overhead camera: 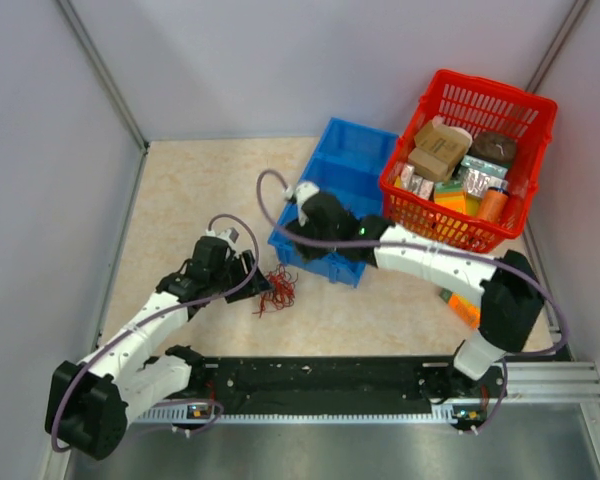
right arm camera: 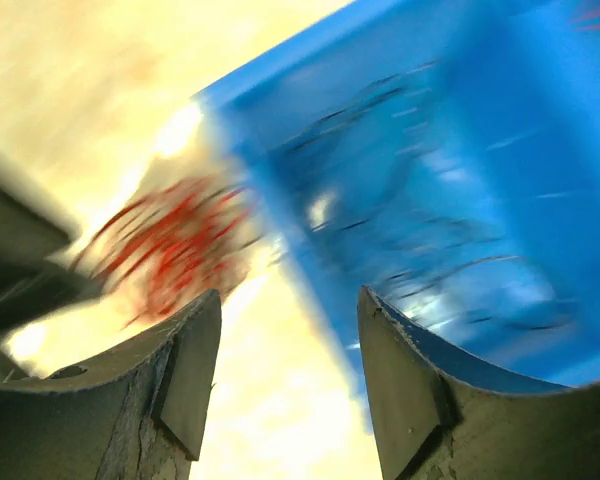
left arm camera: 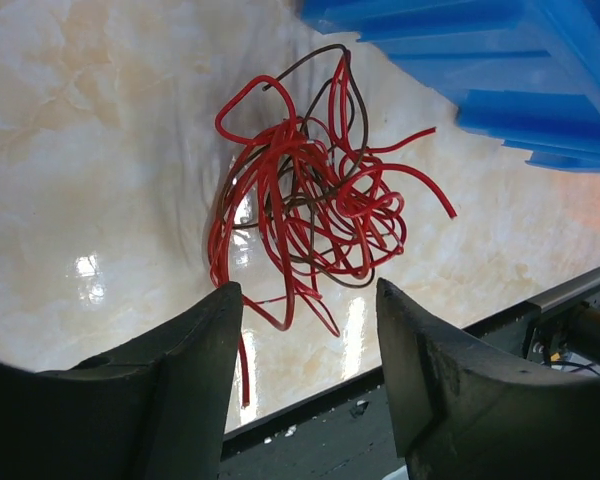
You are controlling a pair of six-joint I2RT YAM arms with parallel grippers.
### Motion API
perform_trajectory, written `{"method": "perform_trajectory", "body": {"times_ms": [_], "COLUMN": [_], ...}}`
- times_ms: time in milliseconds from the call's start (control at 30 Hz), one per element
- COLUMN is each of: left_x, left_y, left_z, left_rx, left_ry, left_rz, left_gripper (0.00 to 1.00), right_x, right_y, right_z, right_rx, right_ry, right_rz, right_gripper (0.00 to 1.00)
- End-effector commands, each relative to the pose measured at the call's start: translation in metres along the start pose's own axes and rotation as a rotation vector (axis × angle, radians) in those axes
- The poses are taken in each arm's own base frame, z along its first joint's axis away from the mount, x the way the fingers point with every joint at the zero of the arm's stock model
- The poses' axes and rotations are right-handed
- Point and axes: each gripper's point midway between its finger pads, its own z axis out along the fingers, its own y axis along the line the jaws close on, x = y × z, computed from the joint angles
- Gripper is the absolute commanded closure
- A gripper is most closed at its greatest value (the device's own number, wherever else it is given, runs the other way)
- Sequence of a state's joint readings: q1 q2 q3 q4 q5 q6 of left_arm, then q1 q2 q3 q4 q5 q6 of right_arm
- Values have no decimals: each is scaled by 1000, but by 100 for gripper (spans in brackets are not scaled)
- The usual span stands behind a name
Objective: Untangle the cables
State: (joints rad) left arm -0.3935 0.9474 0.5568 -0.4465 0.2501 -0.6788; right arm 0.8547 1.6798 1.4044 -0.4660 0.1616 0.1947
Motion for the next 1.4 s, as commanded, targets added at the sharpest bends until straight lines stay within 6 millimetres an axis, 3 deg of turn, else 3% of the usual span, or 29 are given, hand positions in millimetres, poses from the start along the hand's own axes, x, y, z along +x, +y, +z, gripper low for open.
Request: {"method": "perform_trajectory", "body": {"times_ms": [0, 167, 233, 400, 467, 500, 633, 767, 933, 1033, 1167, 1300, 1367], "left_x": [-5, -4, -4, -7, -7, -8, -20, -26, -26, -31, -46, -54, -62], "left_y": [-7, -1, -2, -1, 0, 2, -16, -48, -66, -81, -109, -135, -143], "left_z": [13, 17, 16, 15, 16, 14, -16, -57, -91, -107, -139, -165, -180], "left_rx": [47, 19, 29, 38, 22, 4, 56, 220, 287, 339, 418, 503, 515], "left_ry": [-10, 1, -10, -43, -37, -36, -114, -220, -243, -264, -322, -345, -387], "left_rz": [7, 15, 14, 18, 21, 15, 34, 88, 62, 66, 123, 168, 189], "left_gripper": [43, 62, 68, 74, 85, 98, 100, 100, 100, 100, 100, 100, 100], "right_x": [-5, 41, 50, 52, 51, 52, 49, 46, 35, 30, 28, 34, 44], "right_y": [92, 126, 125, 129, 130, 130, 138, 149, 157, 169, 159, 153, 145], "right_z": [-52, -58, -58, -65, -65, -64, -54, -33, -4, 4, 5, 3, 7], "right_rx": [-256, -382, -385, -434, -434, -430, -458, -466, -430, -470, -441, -427, -394], "right_ry": [-175, -161, -166, -197, -191, -186, -174, -169, -183, -194, -258, -265, -248], "right_rz": [5, 88, 127, 194, 199, 206, 284, 273, 234, 237, 283, 282, 298], "right_gripper": [44, 47, 47, 48, 48, 46, 37, 36, 36, 48, 64, 100, 100]}}
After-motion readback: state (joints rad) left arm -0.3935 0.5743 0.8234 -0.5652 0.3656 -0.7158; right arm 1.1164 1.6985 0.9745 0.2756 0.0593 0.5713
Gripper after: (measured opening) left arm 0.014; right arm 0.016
